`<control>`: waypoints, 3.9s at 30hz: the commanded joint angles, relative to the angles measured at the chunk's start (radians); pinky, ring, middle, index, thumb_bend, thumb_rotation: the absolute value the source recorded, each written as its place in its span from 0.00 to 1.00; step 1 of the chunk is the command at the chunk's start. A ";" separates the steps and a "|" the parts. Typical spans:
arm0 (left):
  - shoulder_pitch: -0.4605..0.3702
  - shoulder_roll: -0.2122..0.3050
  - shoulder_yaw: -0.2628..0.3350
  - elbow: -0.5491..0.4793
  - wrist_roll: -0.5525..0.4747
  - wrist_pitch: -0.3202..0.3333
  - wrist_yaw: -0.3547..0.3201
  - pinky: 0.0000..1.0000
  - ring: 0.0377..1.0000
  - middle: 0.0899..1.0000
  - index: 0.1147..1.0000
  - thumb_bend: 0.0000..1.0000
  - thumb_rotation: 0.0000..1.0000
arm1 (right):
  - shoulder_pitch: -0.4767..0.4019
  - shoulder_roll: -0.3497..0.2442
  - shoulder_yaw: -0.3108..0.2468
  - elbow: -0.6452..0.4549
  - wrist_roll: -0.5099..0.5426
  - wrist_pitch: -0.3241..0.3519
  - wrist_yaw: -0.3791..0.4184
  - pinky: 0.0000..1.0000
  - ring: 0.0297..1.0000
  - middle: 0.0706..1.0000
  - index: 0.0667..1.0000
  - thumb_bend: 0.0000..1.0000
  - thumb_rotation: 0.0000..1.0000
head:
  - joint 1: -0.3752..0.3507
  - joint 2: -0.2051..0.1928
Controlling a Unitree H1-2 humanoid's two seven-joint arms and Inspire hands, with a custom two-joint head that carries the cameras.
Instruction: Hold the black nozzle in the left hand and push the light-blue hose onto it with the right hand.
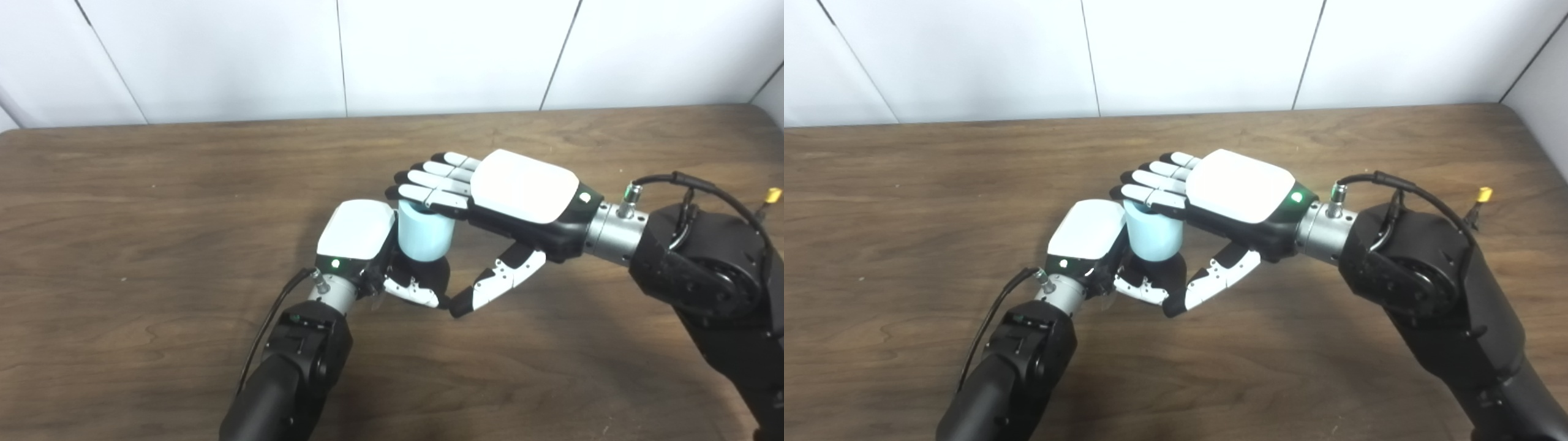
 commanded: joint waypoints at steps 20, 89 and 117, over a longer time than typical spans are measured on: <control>-0.016 -0.004 -0.002 -0.026 0.037 -0.006 -0.037 0.47 0.51 0.44 0.39 0.50 0.00 | 0.062 -0.063 0.099 0.064 -0.068 -0.016 0.022 0.97 0.98 0.97 0.95 0.71 1.00 | -0.003 0.014; -0.023 0.045 0.045 -0.042 0.076 -0.032 -0.014 0.81 0.85 0.92 0.95 1.00 0.40 | 0.015 -0.008 -0.136 0.037 0.174 0.197 -0.171 0.88 0.97 0.99 0.99 0.62 1.00 | 0.007 0.009; 0.115 0.050 0.468 -0.110 -0.535 -0.144 0.228 0.65 0.79 0.85 0.90 0.83 0.45 | 0.167 0.178 -0.189 0.194 0.240 0.272 -0.356 0.83 0.92 0.98 1.00 0.58 1.00 | 0.036 0.000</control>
